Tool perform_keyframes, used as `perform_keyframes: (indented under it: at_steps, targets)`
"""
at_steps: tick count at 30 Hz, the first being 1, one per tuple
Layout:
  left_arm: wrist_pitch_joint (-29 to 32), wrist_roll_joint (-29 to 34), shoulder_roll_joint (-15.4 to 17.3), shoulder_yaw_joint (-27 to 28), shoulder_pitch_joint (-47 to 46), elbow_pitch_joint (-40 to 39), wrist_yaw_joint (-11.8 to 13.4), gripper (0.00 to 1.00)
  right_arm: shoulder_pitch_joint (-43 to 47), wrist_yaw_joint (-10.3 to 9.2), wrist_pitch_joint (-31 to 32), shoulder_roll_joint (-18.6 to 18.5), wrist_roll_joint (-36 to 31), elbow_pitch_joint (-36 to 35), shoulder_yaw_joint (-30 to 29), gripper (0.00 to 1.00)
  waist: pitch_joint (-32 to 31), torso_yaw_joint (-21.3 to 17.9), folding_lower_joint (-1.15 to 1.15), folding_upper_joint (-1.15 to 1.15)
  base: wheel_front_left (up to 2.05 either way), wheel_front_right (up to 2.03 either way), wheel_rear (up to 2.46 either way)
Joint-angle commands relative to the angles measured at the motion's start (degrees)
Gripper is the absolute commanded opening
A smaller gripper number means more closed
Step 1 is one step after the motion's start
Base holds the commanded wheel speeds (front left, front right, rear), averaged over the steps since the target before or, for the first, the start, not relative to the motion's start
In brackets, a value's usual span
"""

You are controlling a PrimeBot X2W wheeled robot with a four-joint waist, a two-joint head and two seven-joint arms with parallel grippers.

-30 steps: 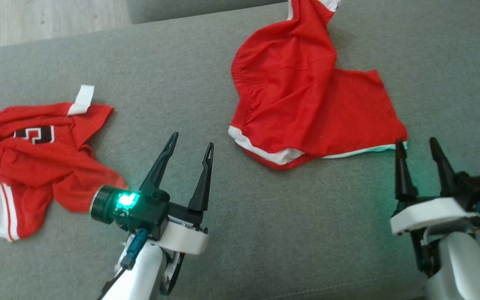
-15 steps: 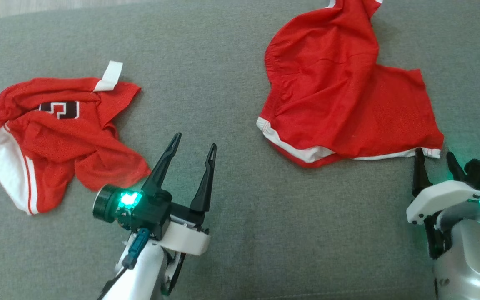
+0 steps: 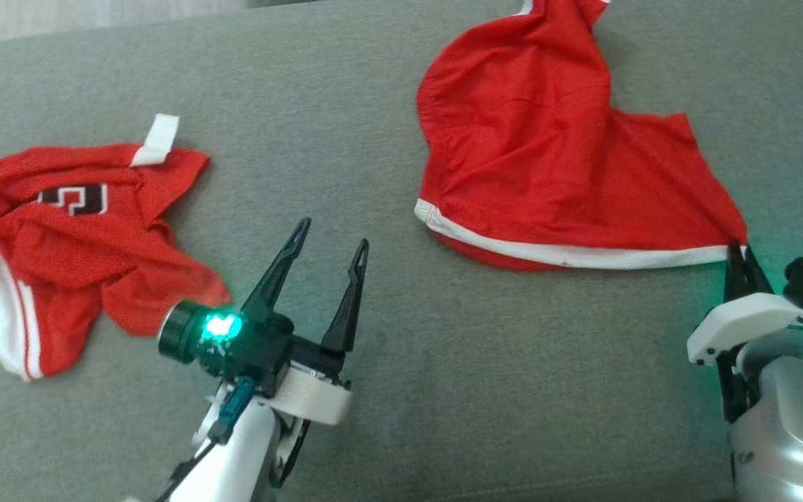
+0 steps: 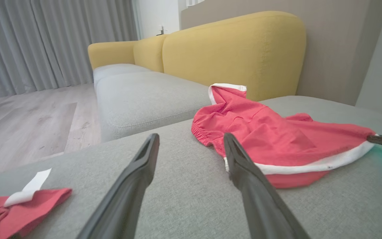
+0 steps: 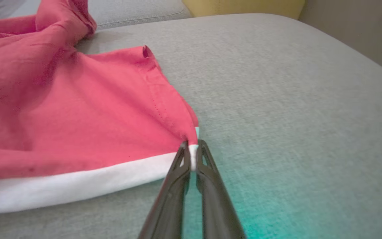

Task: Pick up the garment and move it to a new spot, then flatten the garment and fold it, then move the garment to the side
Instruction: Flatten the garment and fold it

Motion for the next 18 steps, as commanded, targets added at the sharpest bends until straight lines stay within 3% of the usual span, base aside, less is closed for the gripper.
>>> perform_keyframes:
  at_steps: [1,6,10,18]
  targets:
    - [-0.2,0.6,0.7,1.2,-2.9,-1.5,-0.6,1.0,-1.2,-0.04,-0.8,-0.3,-0.6,-1.8,0.7,0.0,0.0,-1.1,0.0,0.0,0.0,0.0,0.0]
    - [-0.2,2.4,1.5,-1.8,-5.5,1.5,-3.2,1.0,-0.9,-0.04,-0.4,-0.3,-0.7,-3.1,-0.2,0.0,0.6,-2.9,0.0,0.0,0.0,0.0,0.0]
    - [-0.2,3.8,2.4,-5.5,-10.4,8.2,-5.8,1.0,-1.6,-0.04,-0.1,-0.3,1.2,-3.4,1.6,0.0,1.8,-4.5,0.0,0.0,0.0,0.0,0.0]
    - [-0.2,1.6,1.8,-9.0,-19.9,21.3,-7.6,1.0,-3.3,-0.04,-0.6,-0.3,4.5,-3.4,5.9,0.0,4.5,-6.8,0.0,0.0,0.0,0.0,0.0]
